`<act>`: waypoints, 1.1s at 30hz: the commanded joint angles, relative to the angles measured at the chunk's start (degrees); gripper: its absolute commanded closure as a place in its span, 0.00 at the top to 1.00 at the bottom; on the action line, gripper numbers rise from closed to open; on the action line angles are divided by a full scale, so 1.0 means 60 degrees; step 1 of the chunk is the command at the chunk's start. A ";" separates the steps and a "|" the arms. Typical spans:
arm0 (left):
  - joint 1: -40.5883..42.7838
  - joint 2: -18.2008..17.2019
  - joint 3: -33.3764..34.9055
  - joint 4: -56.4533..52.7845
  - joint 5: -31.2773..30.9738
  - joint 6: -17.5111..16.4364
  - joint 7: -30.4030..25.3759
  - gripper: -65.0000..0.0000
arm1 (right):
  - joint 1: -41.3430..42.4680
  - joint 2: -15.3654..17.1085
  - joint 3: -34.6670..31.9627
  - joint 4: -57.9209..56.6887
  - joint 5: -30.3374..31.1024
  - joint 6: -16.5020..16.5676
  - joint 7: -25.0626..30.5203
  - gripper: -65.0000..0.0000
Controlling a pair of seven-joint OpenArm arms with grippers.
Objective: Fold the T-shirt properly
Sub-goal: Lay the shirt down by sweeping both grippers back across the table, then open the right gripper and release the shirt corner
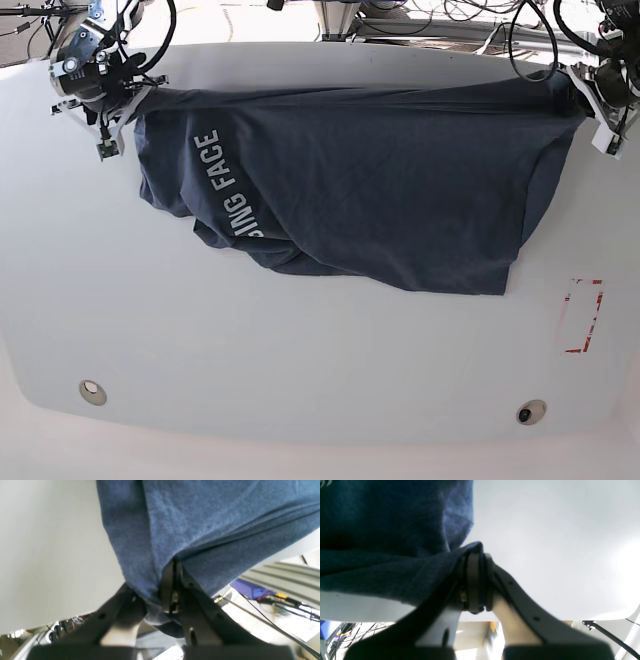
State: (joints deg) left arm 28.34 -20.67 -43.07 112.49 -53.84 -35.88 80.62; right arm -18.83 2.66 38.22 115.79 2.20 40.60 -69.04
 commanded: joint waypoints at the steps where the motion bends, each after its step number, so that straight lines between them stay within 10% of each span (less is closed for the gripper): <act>1: 0.0120 -0.0241 -0.0184 0.0087 0.0278 0.0024 -0.0103 0.00 | -0.0092 0.0048 0.0099 0.0153 -0.0403 -0.0100 0.0041 0.00; 22: 0.0193 -0.0270 -0.0184 0.0073 0.0293 0.0082 -0.0103 0.00 | -0.0488 -0.0054 0.0114 0.0109 -0.0447 -0.0100 0.0055 0.03; 33: 0.0178 -0.0285 -0.0170 0.0073 0.0293 0.0068 -0.0103 0.00 | -0.0576 -0.0318 0.0158 0.0123 -0.0403 -0.0100 0.0041 0.95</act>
State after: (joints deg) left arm 29.36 -21.37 -43.68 112.29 -51.35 -35.57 80.58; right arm -22.33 0.71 39.09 115.55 -0.25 40.42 -69.25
